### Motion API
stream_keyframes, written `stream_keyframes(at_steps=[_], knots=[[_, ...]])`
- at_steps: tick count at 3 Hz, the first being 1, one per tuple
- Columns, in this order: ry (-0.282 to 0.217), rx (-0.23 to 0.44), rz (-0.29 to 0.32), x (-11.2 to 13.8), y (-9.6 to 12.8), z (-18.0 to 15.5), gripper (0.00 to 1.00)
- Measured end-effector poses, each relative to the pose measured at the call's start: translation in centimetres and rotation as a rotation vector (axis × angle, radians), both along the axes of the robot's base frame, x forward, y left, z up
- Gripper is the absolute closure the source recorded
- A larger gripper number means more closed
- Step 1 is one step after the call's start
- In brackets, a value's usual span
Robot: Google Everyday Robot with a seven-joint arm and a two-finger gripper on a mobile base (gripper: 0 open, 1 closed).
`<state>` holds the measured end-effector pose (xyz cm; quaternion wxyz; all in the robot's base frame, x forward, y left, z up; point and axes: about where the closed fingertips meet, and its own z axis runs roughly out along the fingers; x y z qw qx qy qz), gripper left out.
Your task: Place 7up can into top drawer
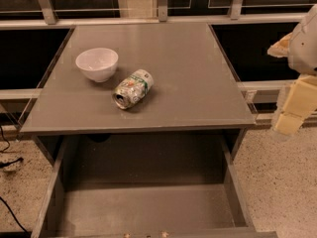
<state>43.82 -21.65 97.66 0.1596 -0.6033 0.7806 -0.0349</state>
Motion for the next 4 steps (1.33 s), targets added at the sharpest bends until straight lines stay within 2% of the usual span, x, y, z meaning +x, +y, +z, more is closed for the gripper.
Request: stream_keyframes(at_steps=[1,2,3,4], knots=[[0.0,0.0,0.0,0.0,0.0,0.0,0.0],[-0.06,0.021,0.072,0.9,1.3,0.1,0.0],[-0.208,0.117,0.287,3.4,5.2,0.2,0.0],[-0.265,0.218,0.459,4.4,8.2,0.1,0.0]])
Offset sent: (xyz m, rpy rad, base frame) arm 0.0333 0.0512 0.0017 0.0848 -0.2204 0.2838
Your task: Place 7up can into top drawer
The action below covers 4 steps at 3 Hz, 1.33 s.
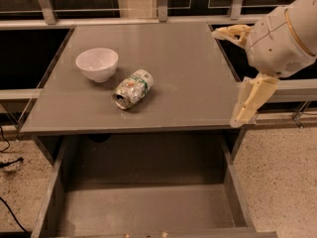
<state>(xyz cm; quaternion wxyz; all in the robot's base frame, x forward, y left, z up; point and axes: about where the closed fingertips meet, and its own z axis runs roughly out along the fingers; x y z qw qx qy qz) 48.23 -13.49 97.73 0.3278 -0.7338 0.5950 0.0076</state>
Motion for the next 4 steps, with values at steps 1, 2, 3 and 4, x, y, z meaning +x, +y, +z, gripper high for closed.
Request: stream_keyframes(at_steps=[1,2,3,4], knots=[[-0.04,-0.024,0.067,-0.2,0.3,0.2,0.0],[-0.071,-0.017,0.1,0.1,1.0,0.5,0.0],[-0.186,-0.043,0.253,0.9,4.6,0.8,0.0],[-0.28,-0.086,0.389,1.5,7.3,0.8,0.0]])
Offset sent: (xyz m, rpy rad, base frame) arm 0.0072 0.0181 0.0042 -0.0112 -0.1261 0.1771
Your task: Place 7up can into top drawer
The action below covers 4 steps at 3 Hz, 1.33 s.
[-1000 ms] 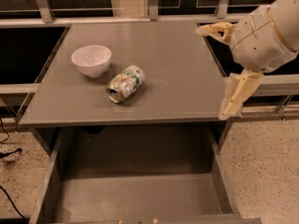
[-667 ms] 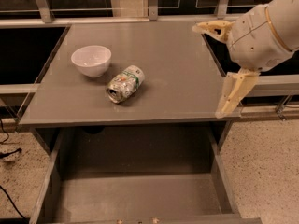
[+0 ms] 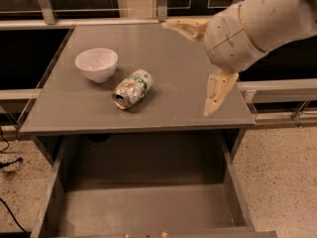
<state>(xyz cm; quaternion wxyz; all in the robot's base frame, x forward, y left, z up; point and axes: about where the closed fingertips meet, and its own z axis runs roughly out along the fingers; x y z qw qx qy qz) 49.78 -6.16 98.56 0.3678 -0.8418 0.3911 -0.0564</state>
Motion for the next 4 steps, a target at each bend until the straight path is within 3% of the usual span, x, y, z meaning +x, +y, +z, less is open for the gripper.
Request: stream_keyframes(at_steps=[1,2,4], knots=[[-0.116,-0.063,0.139,0.8,2.9,-0.6,0.0],[-0.116,-0.063,0.139,0.8,2.9,-0.6,0.0],[-0.195,-0.061,0.221,2.1,4.8,-0.9,0.0]])
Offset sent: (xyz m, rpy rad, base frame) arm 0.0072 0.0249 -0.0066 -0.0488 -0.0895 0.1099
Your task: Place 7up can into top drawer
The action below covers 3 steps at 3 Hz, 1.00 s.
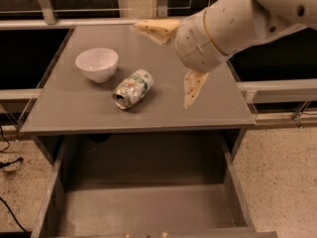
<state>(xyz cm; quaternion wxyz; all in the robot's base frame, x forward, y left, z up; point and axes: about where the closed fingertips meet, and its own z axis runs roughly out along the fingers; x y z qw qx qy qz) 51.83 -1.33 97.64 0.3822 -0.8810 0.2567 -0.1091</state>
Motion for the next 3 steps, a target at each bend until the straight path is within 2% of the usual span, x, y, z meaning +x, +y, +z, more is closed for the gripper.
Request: stream_keyframes(at_steps=[1,2,3], knots=[[-0.045,0.014,0.066,1.6,2.0,-0.3,0.0],[-0.061,0.011,0.111,3.3,3.9,-1.3,0.0],[-0.043,-0.024,0.11,5.2,5.3,-2.1,0.0]])
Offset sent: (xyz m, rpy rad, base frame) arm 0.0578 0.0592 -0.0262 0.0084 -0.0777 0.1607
